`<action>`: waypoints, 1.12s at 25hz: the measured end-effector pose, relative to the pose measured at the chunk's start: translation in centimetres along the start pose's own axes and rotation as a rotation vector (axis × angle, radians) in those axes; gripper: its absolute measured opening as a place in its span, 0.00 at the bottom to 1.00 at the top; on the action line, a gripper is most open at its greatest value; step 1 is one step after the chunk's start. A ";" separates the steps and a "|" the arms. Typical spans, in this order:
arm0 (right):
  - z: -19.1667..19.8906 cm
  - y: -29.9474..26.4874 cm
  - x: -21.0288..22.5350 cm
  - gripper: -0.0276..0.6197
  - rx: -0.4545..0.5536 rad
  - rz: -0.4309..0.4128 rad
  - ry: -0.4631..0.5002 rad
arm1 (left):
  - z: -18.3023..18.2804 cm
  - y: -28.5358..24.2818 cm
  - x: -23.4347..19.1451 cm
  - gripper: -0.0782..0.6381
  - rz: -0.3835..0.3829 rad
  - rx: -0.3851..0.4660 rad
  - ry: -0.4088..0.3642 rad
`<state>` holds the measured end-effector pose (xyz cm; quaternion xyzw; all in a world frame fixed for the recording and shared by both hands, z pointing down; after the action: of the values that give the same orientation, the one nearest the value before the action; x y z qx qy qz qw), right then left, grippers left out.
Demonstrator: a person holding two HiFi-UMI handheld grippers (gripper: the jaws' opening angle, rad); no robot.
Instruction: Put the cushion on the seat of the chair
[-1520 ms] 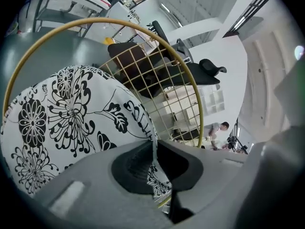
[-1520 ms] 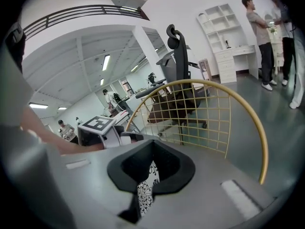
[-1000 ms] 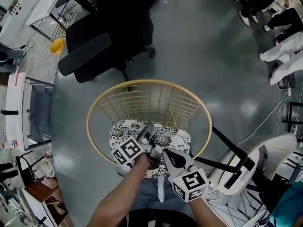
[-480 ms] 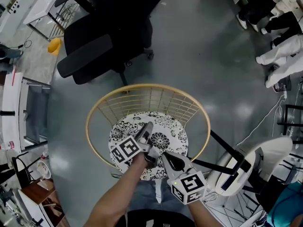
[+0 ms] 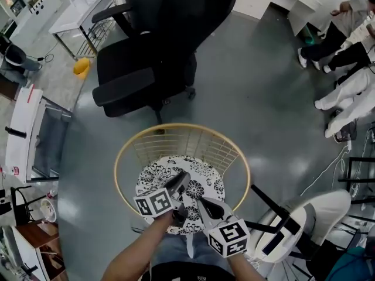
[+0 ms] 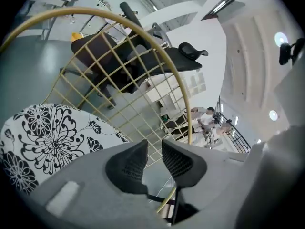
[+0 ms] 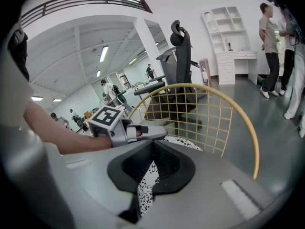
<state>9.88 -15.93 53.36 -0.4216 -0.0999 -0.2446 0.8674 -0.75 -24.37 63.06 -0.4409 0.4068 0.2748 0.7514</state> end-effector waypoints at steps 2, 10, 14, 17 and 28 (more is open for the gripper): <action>-0.6 0.8 -0.2 0.04 0.014 -0.010 0.014 | 0.0 1.2 1.9 0.24 0.005 0.005 -0.054; -3.7 3.8 -0.2 0.04 0.116 -0.052 0.058 | 0.2 4.9 9.7 0.23 -0.014 0.031 -0.321; -5.1 6.0 -0.3 0.04 0.172 -0.073 0.073 | 1.5 6.3 13.5 0.19 -0.028 0.043 -0.418; -5.9 7.2 -0.4 0.04 0.206 -0.094 0.087 | 2.1 7.1 15.8 0.15 -0.051 0.058 -0.490; -6.7 8.9 -0.9 0.04 0.248 -0.170 0.156 | 2.2 8.0 19.3 0.11 -0.153 0.120 -0.671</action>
<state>13.38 -16.20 42.72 -0.2809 -0.0968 -0.3348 0.8942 3.91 -17.66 43.69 -0.3103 0.1183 0.3228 0.8863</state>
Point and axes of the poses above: the fingertips, and each gripper's own axes: y backward along the fingers, x to its right, z out of its underside, the point moved 6 cm from there along y, backward along the fingers, and after that the axes turned 5 degrees about -x, right-handed, at the moved point
